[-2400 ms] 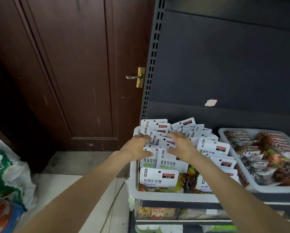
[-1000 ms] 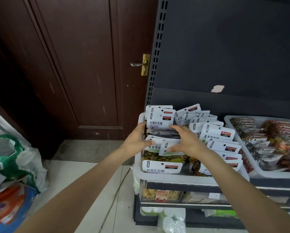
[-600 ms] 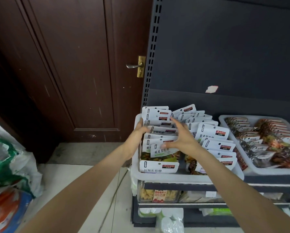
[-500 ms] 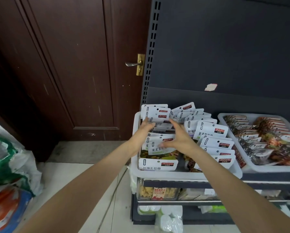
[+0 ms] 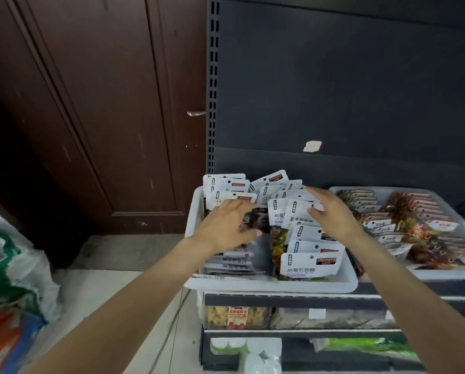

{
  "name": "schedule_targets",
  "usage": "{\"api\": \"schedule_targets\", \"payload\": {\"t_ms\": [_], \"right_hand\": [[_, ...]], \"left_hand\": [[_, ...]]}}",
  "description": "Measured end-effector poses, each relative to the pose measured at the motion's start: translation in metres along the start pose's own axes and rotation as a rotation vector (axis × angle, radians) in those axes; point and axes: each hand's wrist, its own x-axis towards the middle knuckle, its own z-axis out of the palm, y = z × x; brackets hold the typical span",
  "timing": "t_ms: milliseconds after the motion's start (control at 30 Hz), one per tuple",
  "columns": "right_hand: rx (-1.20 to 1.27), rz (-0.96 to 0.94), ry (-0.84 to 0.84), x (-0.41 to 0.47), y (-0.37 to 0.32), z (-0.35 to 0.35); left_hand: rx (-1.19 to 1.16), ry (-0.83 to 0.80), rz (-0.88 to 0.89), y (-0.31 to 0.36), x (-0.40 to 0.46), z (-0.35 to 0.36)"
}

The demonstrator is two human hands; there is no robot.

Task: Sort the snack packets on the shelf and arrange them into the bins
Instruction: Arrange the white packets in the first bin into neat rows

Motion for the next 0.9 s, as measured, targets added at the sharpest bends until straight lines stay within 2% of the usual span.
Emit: {"api": "schedule_targets", "payload": {"t_ms": [67,133,233,367,467,533,633,733,800,900], "right_hand": [[-0.043,-0.001,-0.080,0.005,0.010,0.000],[-0.008,0.015,-0.082,0.010,0.017,-0.003],[-0.027,-0.054,-0.062,0.014,0.019,-0.007],[-0.046,-0.168,0.041,0.013,0.015,-0.009],[0.089,-0.287,0.201,0.020,0.009,-0.015],[0.223,-0.364,0.232,0.028,-0.002,-0.018],[0.290,-0.414,0.061,0.033,-0.026,-0.009],[0.330,-0.367,-0.151,0.034,-0.032,0.017],[0.376,-0.342,-0.245,0.032,-0.033,0.031],[0.524,-0.299,-0.205,0.030,-0.040,0.042]], "left_hand": [[0.150,-0.174,-0.009,0.002,0.001,0.007],[0.103,-0.242,-0.075,0.004,0.001,0.015],[-0.034,-0.136,-0.163,0.010,0.002,0.024],[-0.069,0.033,-0.296,0.023,-0.001,0.031],[-0.273,0.155,-0.420,0.030,0.000,0.031],[-0.419,0.190,-0.464,0.033,0.007,0.026],[-0.519,0.267,-0.495,0.034,0.022,0.015],[-0.568,0.367,-0.534,0.026,0.024,0.013],[-0.498,0.351,-0.523,0.017,0.021,0.013],[-0.261,0.319,-0.418,0.002,0.016,0.005]]}}
